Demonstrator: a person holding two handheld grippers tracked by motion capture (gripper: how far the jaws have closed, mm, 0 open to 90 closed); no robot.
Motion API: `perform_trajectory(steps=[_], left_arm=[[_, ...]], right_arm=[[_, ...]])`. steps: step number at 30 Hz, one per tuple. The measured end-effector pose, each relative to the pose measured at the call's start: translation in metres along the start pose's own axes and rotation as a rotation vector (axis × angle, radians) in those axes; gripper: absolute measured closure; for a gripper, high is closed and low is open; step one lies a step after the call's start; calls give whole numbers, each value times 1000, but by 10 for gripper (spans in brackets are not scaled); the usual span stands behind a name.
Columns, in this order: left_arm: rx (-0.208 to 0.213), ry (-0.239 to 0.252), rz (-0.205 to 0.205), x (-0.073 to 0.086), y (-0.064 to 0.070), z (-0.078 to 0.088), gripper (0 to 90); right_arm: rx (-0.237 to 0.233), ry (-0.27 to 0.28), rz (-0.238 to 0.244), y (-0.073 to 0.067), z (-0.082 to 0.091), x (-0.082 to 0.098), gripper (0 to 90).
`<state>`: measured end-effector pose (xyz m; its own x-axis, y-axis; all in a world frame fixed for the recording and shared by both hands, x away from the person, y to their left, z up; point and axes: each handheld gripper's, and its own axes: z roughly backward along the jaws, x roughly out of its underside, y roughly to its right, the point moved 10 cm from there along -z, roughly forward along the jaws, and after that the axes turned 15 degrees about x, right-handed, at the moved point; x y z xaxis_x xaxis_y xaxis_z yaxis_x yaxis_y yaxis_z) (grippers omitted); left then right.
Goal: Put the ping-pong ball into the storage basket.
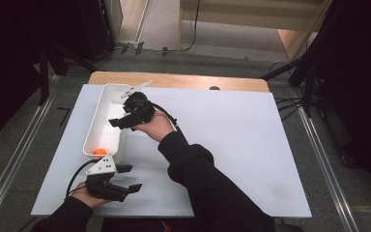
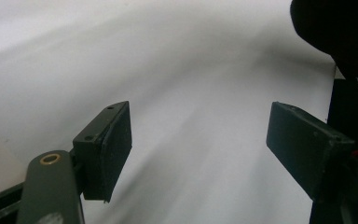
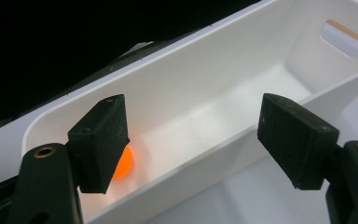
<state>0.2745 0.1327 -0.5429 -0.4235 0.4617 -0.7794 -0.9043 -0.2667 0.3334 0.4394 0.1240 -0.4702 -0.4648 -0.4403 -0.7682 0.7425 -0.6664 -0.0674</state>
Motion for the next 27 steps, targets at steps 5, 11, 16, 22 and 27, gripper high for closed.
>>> perform_trajectory(steps=[5,11,16,22,27], left_arm=[[1,2,2,0,0,-1,229],[5,4,3,-1,0,-2,229],[3,0,1,0,0,-1,229],[5,2,0,-1,0,-2,229],[4,-6,-2,0,0,-2,229]], right_arm=[[5,-11,-4,5,6,4,234],[13,-5,-12,11,12,10,234],[33,-2,-15,15,15,16,234],[34,-15,-19,19,20,25,234],[32,-1,-33,23,28,28,234]])
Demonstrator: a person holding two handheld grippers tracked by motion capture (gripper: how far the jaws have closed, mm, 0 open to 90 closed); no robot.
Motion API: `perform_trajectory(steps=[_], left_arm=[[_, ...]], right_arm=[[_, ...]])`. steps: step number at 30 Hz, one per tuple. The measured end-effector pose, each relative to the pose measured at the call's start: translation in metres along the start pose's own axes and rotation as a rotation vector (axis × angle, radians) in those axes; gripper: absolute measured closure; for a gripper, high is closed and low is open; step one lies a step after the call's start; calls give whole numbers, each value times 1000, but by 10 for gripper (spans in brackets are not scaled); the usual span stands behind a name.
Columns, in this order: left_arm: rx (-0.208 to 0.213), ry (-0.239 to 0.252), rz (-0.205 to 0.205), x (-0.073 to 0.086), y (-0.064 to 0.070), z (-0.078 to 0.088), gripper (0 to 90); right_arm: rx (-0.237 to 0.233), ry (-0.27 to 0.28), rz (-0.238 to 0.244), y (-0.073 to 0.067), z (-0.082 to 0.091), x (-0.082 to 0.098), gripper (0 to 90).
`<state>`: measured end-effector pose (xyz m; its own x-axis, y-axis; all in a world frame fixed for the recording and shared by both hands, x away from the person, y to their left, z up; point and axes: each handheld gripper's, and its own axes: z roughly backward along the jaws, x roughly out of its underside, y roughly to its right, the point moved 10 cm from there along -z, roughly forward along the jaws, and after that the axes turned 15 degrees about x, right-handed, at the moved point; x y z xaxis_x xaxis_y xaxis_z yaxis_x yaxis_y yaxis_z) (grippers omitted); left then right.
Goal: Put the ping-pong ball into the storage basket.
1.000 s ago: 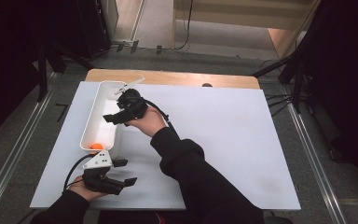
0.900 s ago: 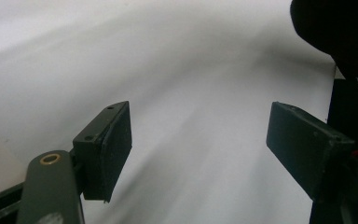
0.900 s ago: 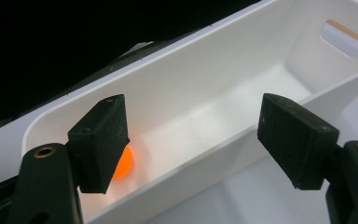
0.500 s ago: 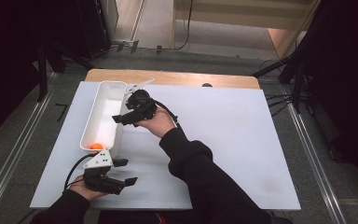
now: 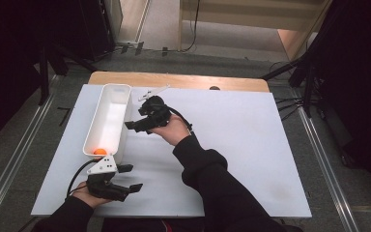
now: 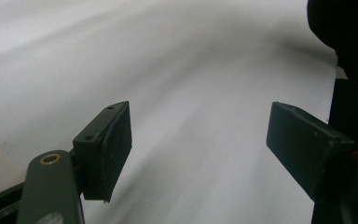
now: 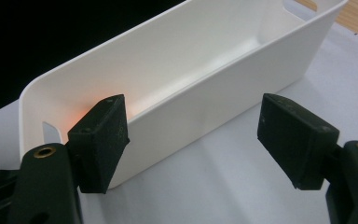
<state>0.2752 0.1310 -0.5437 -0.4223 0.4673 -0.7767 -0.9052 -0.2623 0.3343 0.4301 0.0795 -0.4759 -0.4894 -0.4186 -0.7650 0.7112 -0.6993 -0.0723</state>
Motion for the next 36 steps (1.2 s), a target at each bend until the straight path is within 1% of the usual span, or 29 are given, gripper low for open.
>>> perform_trajectory(steps=[3,6,13,20,24,25,29,32,36], left_arm=[[-1,1,1,0,0,0,229],[1,7,3,0,0,0,229],[1,4,1,-1,0,-1,229],[-2,-2,1,0,-1,0,229],[-4,7,2,0,-1,0,229],[-4,4,3,0,-1,0,229],[-7,6,7,0,-1,1,229],[-8,9,7,0,-1,1,229],[-5,5,1,0,-1,0,229]], right_arm=[[0,2,15,1,3,4,234],[-1,-7,19,2,6,9,234],[-2,1,5,4,13,16,235],[-2,2,3,7,21,23,235],[-5,-4,-2,9,25,28,235],[-4,-3,4,10,26,30,235],[-3,-1,-6,13,29,34,235],[5,-3,-11,15,31,36,235],[0,-1,-5,16,36,40,235]])
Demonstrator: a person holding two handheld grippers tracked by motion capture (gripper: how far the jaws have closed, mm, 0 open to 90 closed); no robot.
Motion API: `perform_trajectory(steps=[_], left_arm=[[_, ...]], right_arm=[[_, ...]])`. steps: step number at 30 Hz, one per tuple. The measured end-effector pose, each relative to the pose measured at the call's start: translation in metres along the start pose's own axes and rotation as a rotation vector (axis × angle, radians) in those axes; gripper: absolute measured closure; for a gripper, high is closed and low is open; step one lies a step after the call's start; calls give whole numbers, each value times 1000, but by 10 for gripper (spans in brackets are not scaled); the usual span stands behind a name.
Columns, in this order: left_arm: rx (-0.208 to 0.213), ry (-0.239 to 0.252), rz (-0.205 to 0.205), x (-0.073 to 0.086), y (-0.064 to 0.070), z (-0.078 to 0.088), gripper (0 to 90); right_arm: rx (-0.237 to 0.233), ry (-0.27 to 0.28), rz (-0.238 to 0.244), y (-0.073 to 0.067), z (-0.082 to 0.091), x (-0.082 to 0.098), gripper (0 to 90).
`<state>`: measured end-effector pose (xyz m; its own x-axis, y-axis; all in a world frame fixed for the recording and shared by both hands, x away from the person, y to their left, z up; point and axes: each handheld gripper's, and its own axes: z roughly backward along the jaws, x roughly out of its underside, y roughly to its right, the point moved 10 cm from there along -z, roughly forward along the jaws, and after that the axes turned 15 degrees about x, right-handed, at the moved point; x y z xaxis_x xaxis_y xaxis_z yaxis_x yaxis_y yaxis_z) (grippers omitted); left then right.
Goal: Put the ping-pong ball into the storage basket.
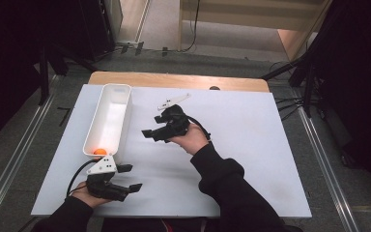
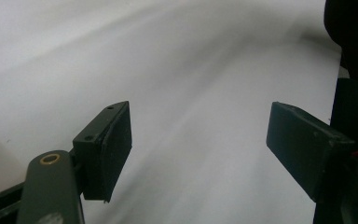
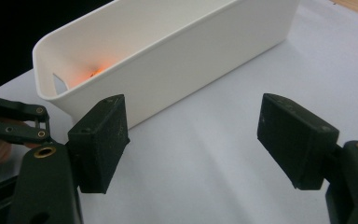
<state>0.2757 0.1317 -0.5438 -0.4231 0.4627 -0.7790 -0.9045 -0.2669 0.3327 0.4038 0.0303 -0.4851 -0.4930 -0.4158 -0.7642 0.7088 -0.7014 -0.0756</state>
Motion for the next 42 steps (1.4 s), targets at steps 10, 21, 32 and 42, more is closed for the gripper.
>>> perform_trajectory(steps=[10,21,32,42], left_arm=[[-4,-3,4,0,-1,0,229],[-1,-1,-1,0,0,0,229],[6,-8,-10,-1,2,0,229],[0,-7,-10,-1,1,0,229]], right_arm=[[5,10,-12,7,14,15,235],[13,17,-25,14,26,33,235],[21,7,-13,16,33,45,235],[26,13,-22,20,45,57,236]])
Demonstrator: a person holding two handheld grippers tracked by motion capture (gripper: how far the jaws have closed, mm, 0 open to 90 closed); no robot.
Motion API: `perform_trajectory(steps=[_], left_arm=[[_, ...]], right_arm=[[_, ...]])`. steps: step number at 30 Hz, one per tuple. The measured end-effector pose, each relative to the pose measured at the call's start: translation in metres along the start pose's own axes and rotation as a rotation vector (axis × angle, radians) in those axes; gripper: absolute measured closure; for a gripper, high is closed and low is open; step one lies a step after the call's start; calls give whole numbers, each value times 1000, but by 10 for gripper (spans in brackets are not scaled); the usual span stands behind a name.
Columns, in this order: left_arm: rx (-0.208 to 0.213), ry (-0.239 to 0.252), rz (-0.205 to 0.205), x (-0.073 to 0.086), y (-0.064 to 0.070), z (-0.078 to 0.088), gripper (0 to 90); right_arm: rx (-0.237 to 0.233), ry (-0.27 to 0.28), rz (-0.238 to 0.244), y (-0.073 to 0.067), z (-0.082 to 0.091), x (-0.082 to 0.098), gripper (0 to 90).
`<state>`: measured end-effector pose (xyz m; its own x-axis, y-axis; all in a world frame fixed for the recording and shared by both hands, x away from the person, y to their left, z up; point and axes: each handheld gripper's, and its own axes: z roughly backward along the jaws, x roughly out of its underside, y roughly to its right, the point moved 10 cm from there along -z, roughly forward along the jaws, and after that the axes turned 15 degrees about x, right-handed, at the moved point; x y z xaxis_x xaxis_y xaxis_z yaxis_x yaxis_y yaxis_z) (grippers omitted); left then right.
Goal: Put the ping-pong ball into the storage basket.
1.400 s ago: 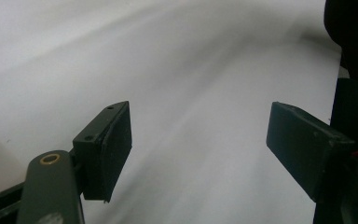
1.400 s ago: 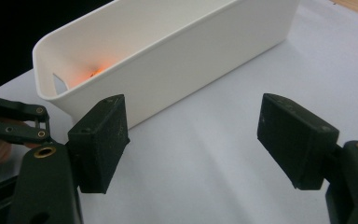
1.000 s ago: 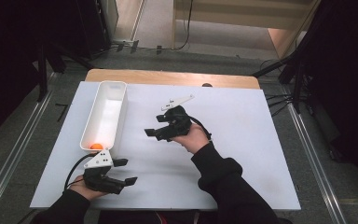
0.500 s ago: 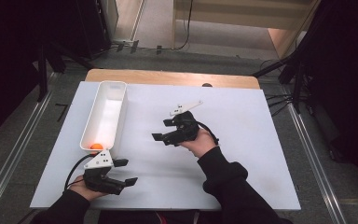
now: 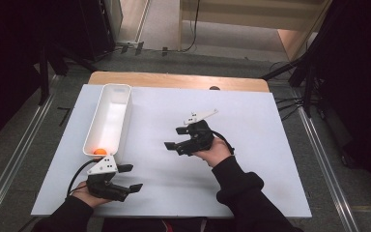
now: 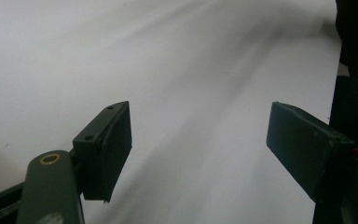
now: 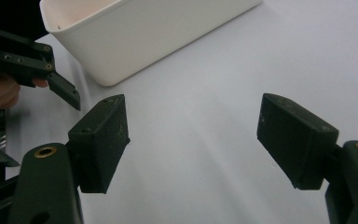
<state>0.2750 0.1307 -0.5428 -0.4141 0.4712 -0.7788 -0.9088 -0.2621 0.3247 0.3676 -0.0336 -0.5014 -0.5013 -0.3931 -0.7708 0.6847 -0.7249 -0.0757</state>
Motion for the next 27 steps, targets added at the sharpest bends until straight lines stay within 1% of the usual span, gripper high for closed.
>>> perform_trajectory(steps=[6,7,10,13,17,26,27], left_arm=[[-1,1,0,0,0,0,229],[1,-1,0,0,0,0,229],[1,-1,-1,0,0,0,229],[0,-1,-1,0,0,0,229],[0,-3,-2,0,0,1,229],[-2,-1,-1,0,0,1,229],[-2,0,1,0,-1,1,228]], right_arm=[[8,4,-2,4,7,6,236],[9,10,3,5,7,6,236],[11,24,-4,6,12,7,236],[14,28,-2,7,15,9,236],[15,21,-11,7,19,14,236],[25,18,-12,10,23,22,236],[28,8,-16,10,24,23,236]])
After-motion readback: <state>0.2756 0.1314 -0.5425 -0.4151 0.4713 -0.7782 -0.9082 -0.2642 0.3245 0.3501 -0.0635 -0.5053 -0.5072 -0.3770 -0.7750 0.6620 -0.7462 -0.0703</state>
